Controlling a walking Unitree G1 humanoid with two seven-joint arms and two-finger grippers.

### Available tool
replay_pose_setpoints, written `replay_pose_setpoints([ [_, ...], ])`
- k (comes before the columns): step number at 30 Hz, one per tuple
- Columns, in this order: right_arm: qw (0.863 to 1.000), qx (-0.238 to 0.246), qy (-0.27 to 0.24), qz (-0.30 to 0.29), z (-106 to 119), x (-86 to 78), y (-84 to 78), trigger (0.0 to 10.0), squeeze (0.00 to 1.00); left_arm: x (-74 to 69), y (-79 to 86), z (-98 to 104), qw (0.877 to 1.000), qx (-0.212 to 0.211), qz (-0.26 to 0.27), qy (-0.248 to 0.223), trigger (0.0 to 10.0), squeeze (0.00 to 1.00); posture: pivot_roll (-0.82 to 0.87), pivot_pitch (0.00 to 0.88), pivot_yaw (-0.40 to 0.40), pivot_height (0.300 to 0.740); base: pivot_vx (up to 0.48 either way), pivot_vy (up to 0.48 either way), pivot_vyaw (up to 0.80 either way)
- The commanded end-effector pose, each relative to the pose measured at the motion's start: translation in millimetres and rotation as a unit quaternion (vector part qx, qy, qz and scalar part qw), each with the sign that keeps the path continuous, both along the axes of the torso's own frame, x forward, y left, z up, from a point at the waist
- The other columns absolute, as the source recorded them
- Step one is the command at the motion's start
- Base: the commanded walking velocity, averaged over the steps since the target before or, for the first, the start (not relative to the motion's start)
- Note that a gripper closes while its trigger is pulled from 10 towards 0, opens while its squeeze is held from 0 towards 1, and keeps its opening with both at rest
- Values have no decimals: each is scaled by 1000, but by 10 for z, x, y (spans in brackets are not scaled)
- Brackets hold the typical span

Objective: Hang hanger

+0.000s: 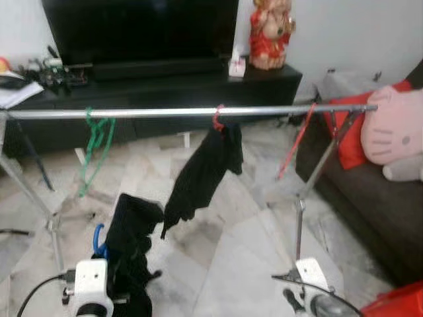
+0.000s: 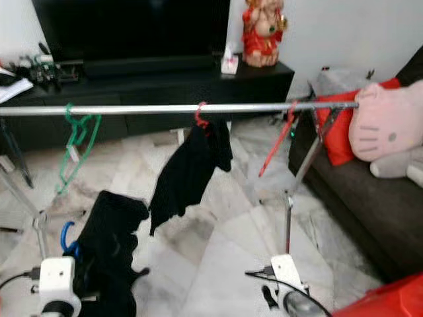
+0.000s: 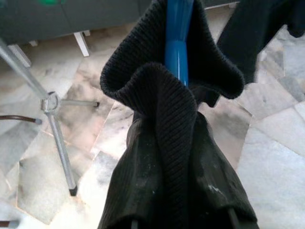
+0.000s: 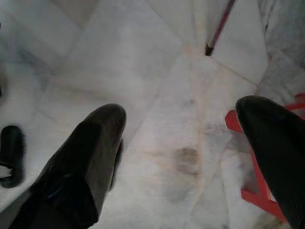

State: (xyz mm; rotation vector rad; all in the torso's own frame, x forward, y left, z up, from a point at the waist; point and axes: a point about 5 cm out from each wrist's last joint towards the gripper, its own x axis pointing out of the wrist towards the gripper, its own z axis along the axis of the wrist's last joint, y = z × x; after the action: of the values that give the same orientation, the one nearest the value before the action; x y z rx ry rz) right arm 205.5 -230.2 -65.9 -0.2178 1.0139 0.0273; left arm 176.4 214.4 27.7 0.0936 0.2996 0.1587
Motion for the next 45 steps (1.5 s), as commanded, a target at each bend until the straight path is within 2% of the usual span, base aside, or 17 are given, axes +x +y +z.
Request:
replay_pose_setpoints([
  [1,1000,1,1,-5,8,-2,-36,10000,0,24,-28,51,1000,4,-1,-16,10000,0,-26,0,-34,732,0,0,0],
  [6,1000,3,2,-3,7,-3,-32,10000,0,47,-32,98,999,-1,4,-32,10000,0,-26,0,-31,732,0,0,0],
  [21,1000,-4,9,19,5,-8,-29,10000,0,58,-17,110,999,3,6,-33,10000,0,-29,0,-27,732,0,0,0],
  [30,1000,3,12,22,1,-8,-12,10000,0,105,-37,113,999,1,-6,-33,10000,0,-31,0,-25,732,272,0,332],
  [36,998,-3,20,55,9,8,1,10000,0,108,-50,108,999,-1,-7,-33,10000,0,-29,0,-29,732,302,0,0],
  [45,999,7,14,47,12,14,8,10000,0,105,-44,122,999,-2,-3,-36,10000,0,-26,0,-28,732,310,0,0],
])
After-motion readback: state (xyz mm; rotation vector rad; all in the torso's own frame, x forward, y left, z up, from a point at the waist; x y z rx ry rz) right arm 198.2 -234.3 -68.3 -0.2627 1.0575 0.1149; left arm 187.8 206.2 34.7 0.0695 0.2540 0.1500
